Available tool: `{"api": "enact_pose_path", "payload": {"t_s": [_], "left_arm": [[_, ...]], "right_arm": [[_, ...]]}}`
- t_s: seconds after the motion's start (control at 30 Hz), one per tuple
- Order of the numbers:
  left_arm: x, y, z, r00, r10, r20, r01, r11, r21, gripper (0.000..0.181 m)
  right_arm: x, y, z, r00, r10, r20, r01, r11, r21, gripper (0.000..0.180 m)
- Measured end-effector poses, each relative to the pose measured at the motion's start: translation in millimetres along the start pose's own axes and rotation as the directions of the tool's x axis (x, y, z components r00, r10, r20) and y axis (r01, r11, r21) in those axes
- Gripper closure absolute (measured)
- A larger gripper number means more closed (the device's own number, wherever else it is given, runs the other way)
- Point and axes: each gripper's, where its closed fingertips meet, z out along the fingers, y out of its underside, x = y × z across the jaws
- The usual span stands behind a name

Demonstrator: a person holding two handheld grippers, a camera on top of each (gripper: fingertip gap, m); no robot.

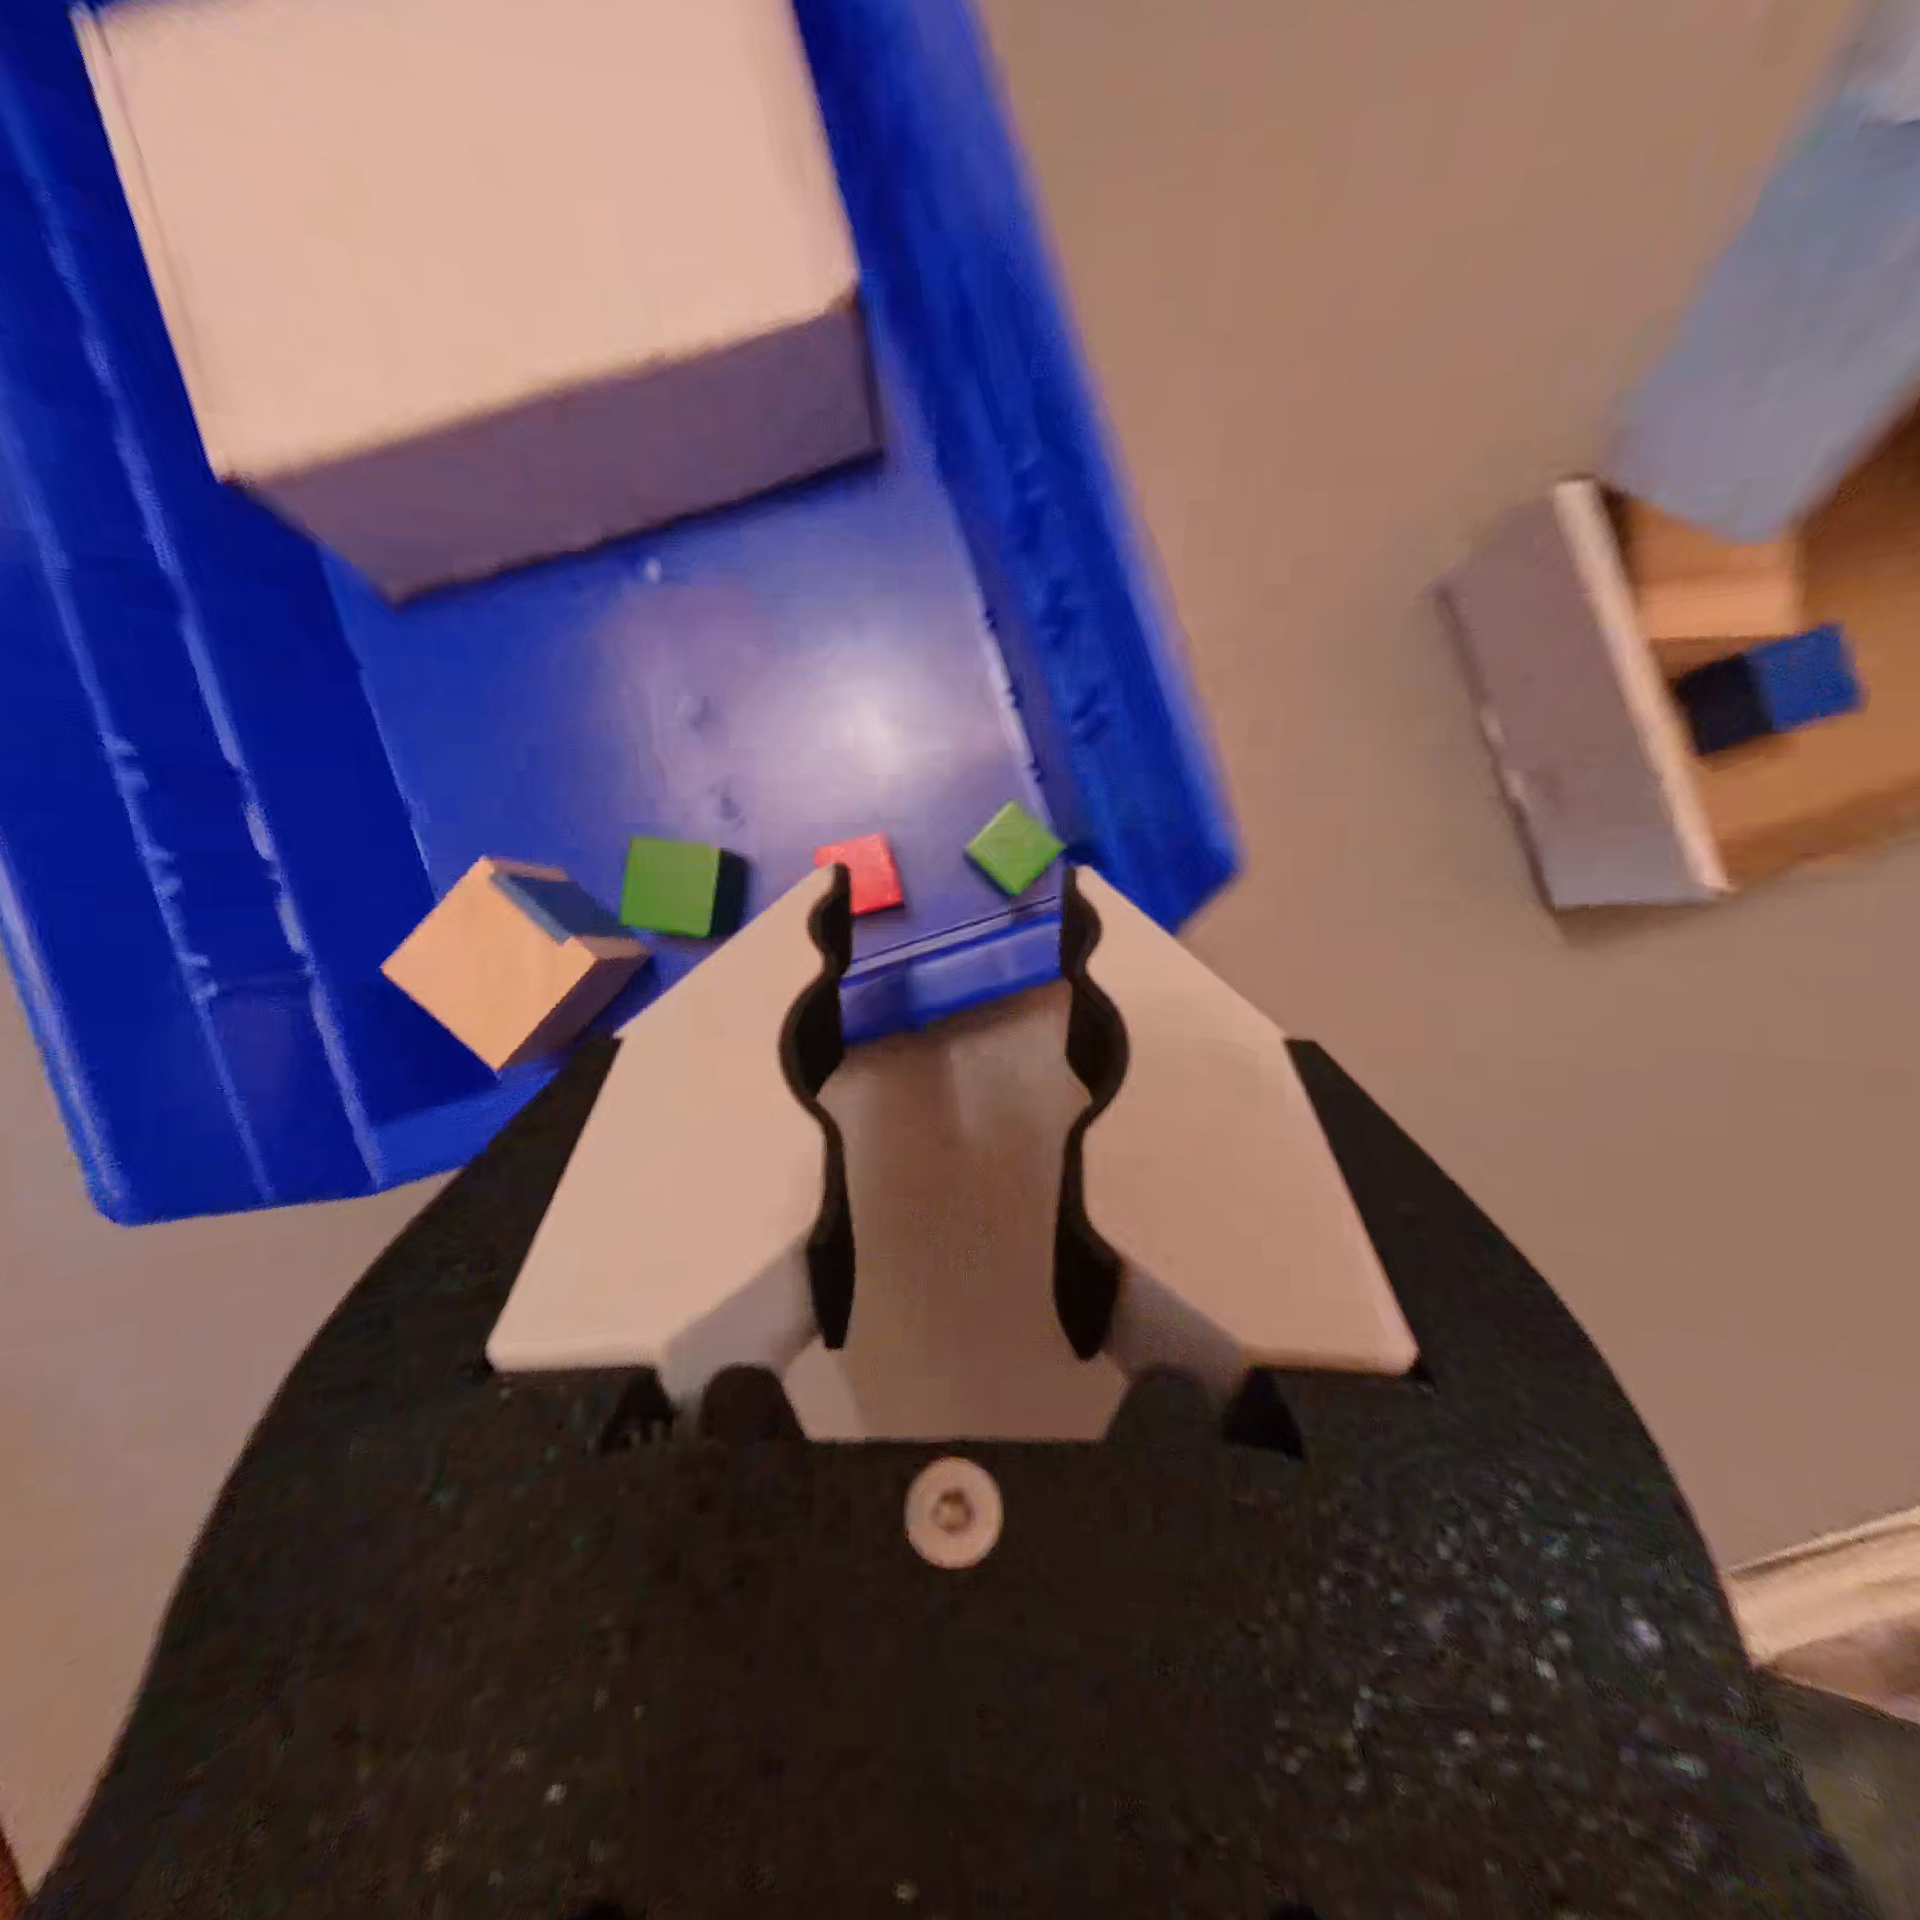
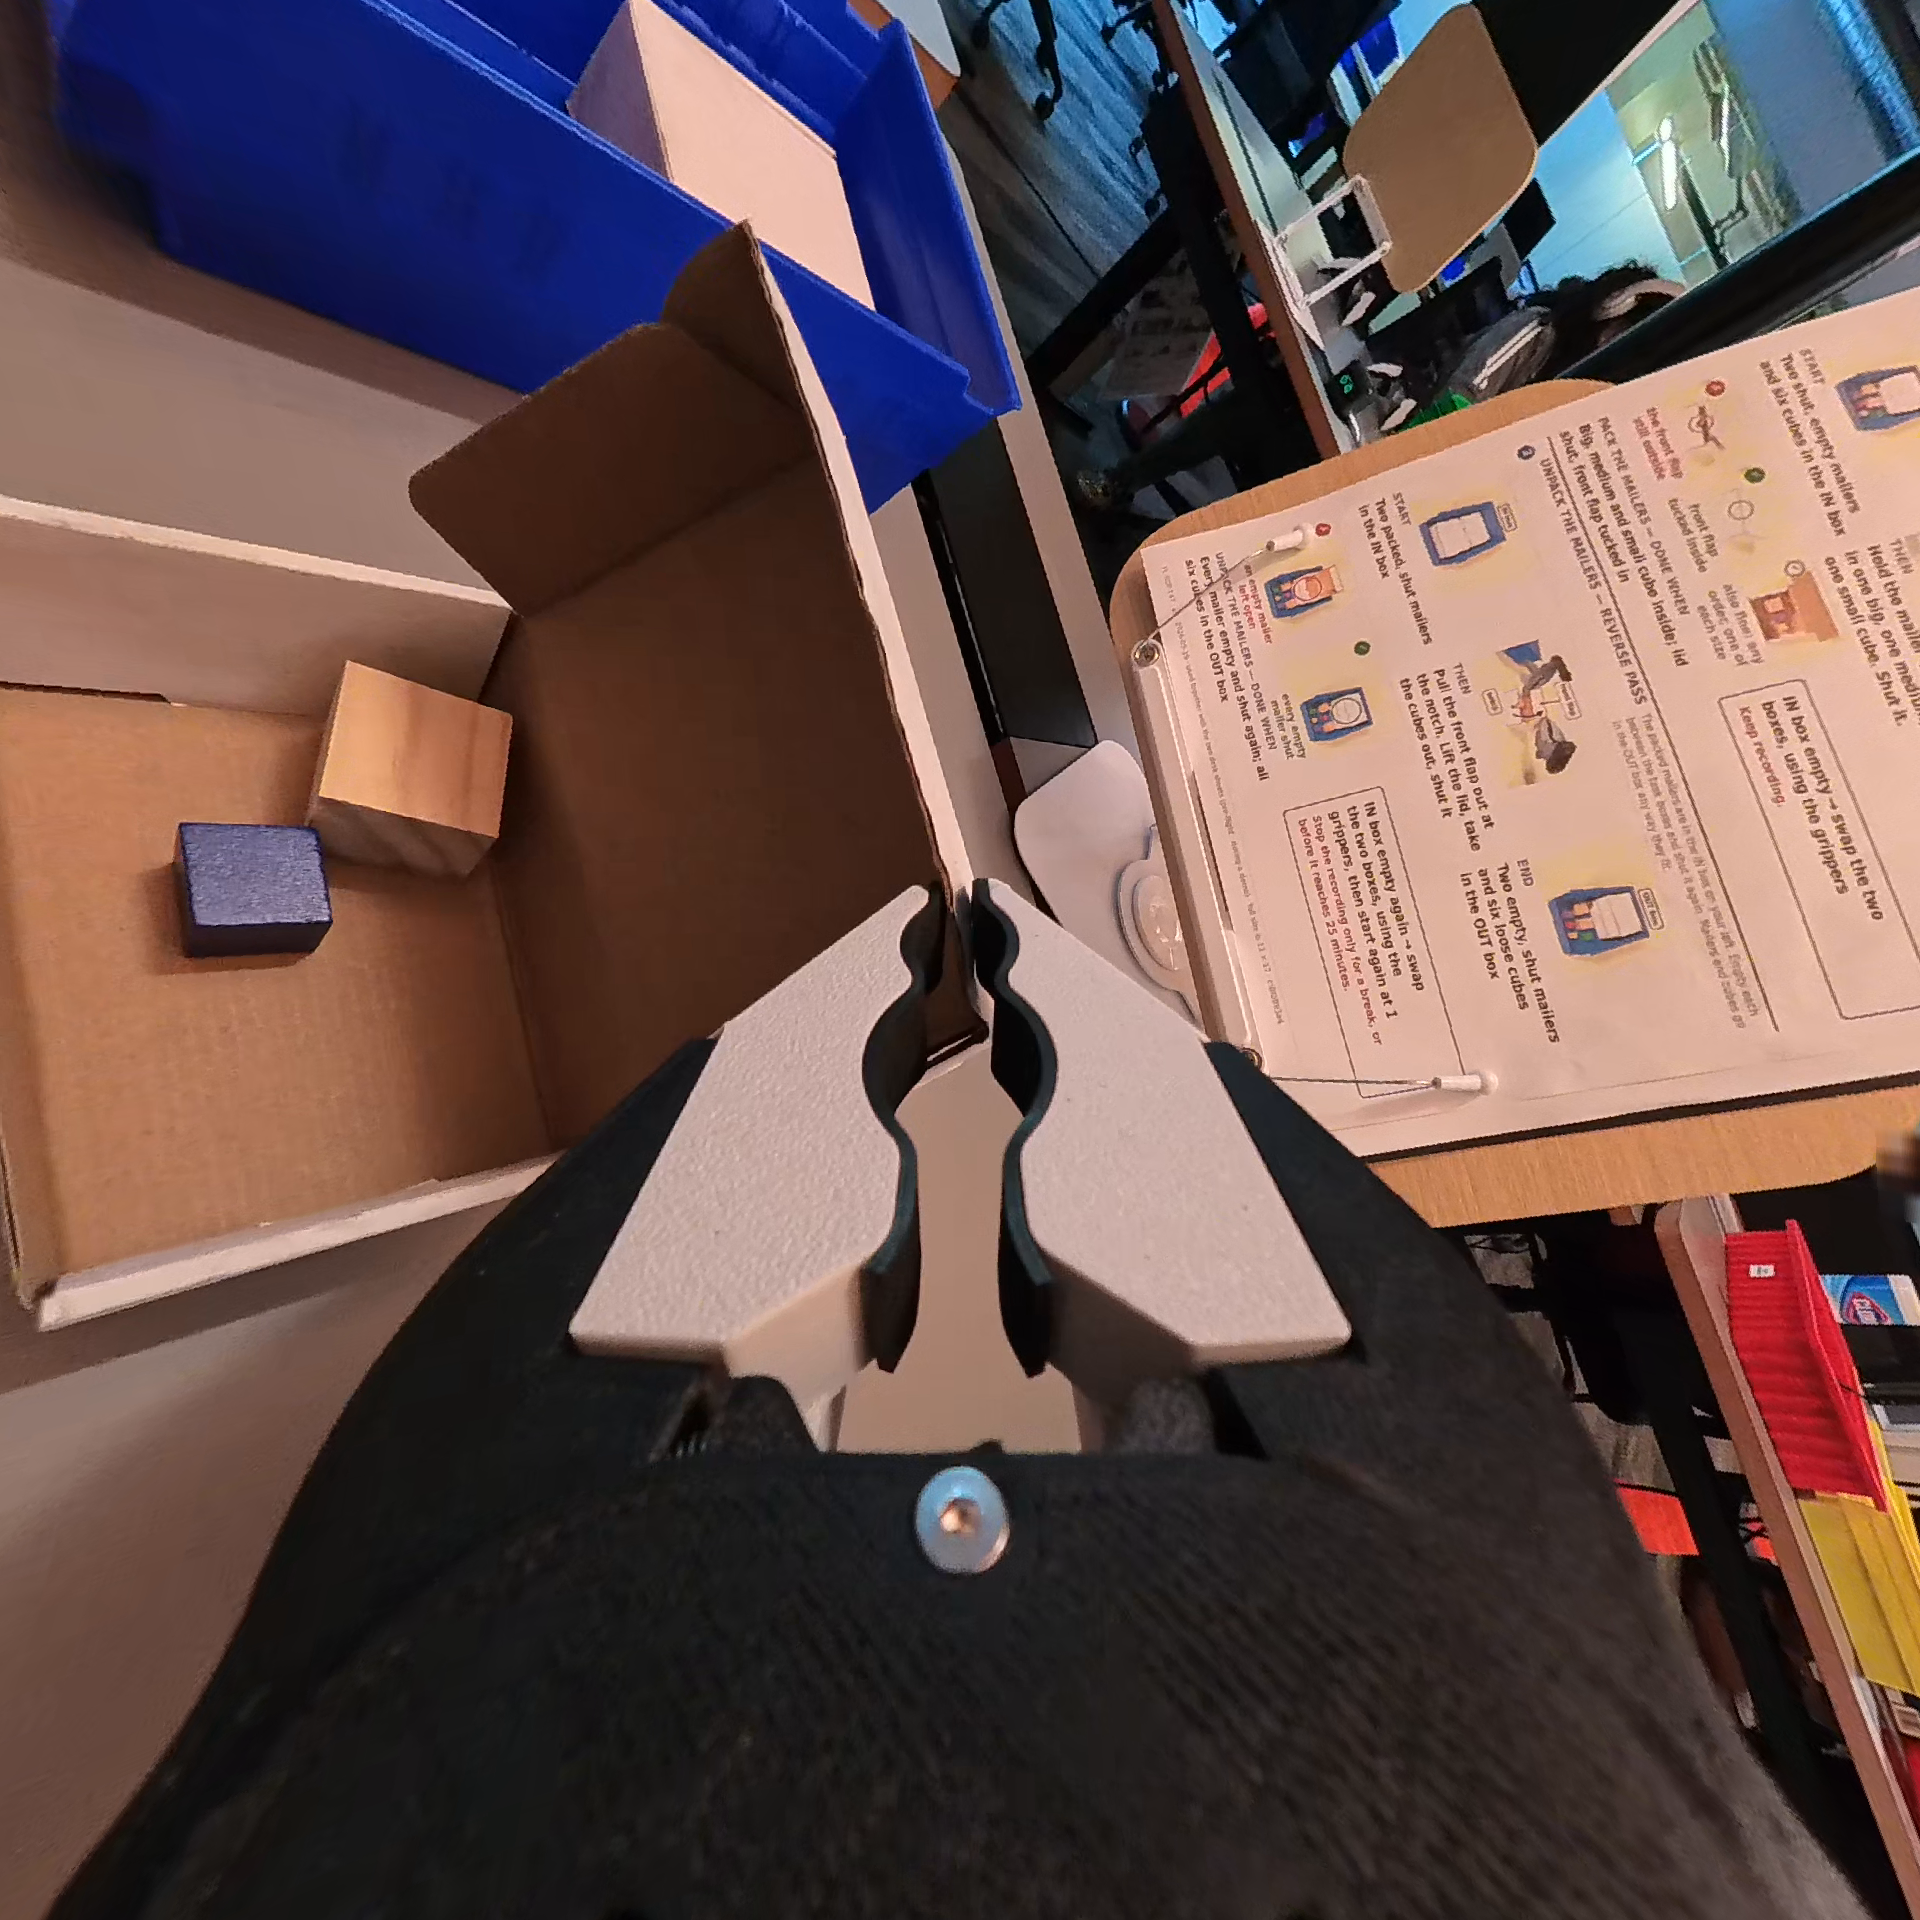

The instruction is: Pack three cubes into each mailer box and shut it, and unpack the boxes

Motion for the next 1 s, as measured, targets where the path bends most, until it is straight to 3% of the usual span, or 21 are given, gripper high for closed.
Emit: {"api": "enact_pose_path", "payload": {"t_s": [0.13, 0.4, 0.43, 0.63, 0.73, 0.83, 0.9, 1.0], "left_arm": [[-25, 21, 39, 0.994, -0.107, -0.006, 0.104, 0.975, -0.197, 0.137], [-40, 42, 72, 0.994, -0.093, 0.06, 0.109, 0.913, -0.393, 0.151], [-40, 38, 71, 0.995, -0.073, 0.061, 0.091, 0.919, -0.384, 0.162], [-12, -8, 28, 0.999, 0.025, 0.038, -0.021, 0.995, -0.097, 0.163], [46, -32, -19, 0.985, 0.142, -0.096, -0.13, 0.984, 0.123, 0.163], [130, -45, -58, 0.902, 0.333, -0.274, -0.234, 0.912, 0.338, 0.163], [171, -36, -52, 0.857, 0.412, -0.31, -0.308, 0.891, 0.333, 0.163], [191, -25, -10, 0.86, 0.457, -0.227, -0.405, 0.882, 0.241, 0.163]], "right_arm": [[-1, -1, -2, 1.0, -0.014, -0.002, 0.014, 1.0, -0.007, 0.177], [-2, -3, -4, 1.0, -0.021, -0.001, 0.021, 1.0, -0.003, 0.177], [-2, -3, -4, 1.0, -0.023, -0.002, 0.023, 1.0, -0.004, 0.177], [0, -3, -6, 1.0, -0.018, -0.006, 0.018, 1.0, 0.006, 0.178], [0, -4, -6, 1.0, -0.018, -0.007, 0.018, 1.0, 0.007, 0.178], [0, -5, -5, 1.0, -0.023, -0.011, 0.023, 1.0, 0.009, 0.178], [1, -7, -4, 1.0, -0.026, -0.015, 0.026, 1.0, 0.012, 0.177], [0, -9, -3, 0.999, -0.038, -0.023, 0.039, 0.999, 0.007, 0.177]]}}
